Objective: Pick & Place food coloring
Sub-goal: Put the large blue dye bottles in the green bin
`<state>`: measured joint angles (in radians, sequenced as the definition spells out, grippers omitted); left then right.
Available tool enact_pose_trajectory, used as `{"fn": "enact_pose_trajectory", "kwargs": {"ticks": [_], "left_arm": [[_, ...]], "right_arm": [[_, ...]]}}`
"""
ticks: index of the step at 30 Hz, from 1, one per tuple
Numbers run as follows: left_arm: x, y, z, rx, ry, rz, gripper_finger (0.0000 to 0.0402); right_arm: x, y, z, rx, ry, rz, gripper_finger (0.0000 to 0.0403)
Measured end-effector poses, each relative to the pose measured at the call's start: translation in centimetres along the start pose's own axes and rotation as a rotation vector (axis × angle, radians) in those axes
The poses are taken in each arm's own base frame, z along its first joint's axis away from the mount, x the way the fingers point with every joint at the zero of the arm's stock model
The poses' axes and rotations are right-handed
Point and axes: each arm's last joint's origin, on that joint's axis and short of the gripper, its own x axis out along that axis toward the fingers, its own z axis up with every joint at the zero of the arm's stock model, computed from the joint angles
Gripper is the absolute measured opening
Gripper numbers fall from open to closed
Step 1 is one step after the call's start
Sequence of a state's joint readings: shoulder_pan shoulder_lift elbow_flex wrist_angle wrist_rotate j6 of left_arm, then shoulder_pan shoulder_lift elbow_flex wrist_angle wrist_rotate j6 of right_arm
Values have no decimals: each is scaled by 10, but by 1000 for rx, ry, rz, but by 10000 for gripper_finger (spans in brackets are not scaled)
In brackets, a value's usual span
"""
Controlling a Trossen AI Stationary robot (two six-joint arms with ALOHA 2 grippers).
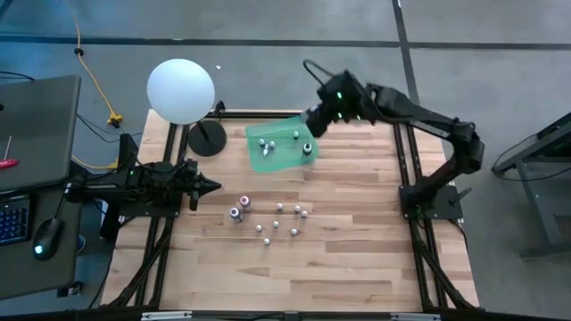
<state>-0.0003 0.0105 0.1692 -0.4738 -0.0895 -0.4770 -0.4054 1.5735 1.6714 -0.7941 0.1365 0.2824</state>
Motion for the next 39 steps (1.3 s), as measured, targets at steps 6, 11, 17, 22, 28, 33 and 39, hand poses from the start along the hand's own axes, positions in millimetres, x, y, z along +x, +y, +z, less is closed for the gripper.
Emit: {"fn": "enact_pose_trajectory", "kwargs": {"ticks": [6, 11, 17, 22, 28, 33, 39], "left_arm": [[0, 0, 0, 0, 0, 0, 0], [0, 0, 0, 0, 0, 0, 0], [0, 0, 0, 0, 0, 0, 0], [0, 0, 0, 0, 0, 0, 0], [0, 0, 0, 0, 0, 0, 0], [0, 0, 0, 0, 0, 0, 0], [0, 0, 0, 0, 0, 0, 0]], "right_arm": [[44, -15, 32, -40, 22, 25, 117], [75, -22, 56, -91, 82, -38, 117], [117, -39, 62, -59, 191, -110, 117], [145, -49, 37, 34, 316, -131, 117], [167, -53, 7, 58, 441, -165, 117], [177, -54, -5, 75, 463, -170, 117], [192, -56, -19, 90, 457, -161, 117]]}}
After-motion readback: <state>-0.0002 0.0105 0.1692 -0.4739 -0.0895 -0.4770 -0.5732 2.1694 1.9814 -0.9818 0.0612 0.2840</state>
